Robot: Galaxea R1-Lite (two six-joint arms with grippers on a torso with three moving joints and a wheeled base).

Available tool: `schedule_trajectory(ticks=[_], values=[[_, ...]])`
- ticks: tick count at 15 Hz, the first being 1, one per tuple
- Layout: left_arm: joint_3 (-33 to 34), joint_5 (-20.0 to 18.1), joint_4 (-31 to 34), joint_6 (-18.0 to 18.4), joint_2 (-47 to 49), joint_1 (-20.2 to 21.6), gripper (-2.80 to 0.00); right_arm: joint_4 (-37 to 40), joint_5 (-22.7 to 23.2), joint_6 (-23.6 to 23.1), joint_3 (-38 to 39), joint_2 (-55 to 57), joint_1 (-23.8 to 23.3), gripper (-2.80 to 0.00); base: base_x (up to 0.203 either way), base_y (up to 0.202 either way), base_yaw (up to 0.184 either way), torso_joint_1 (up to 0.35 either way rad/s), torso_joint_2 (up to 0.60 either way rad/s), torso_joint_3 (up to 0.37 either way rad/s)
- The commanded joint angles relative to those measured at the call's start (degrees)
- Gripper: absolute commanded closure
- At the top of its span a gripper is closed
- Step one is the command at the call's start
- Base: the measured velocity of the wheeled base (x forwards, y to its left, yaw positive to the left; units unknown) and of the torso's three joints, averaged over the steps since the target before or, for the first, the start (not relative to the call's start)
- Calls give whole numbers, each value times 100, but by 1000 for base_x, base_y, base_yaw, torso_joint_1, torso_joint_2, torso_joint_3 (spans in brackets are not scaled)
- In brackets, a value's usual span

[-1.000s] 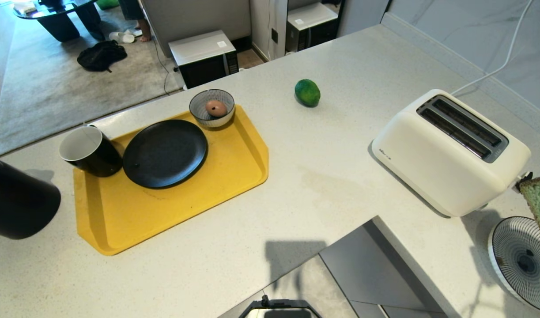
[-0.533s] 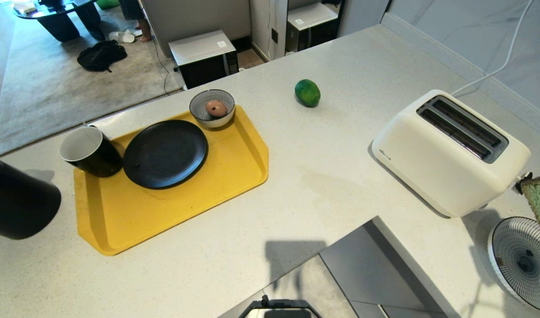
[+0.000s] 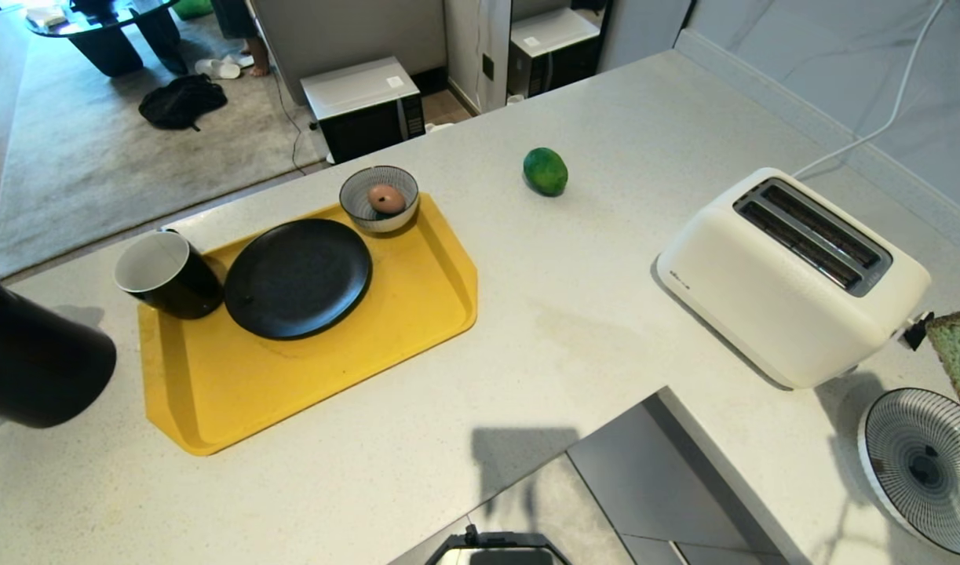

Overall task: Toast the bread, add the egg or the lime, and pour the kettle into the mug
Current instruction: Put the bread slices in the toaster

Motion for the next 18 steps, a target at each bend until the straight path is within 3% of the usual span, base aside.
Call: schedule_trajectory(ticks=[1, 18], values=[[2, 1, -2, 0, 0, 2, 0, 21, 13, -13, -17, 10, 19, 0, 0, 0, 0, 88, -144, -62], [-1, 4, -2, 0, 0, 2, 0, -6, 13, -13, -110, 57, 121, 0, 0, 0, 0, 53, -99, -45]])
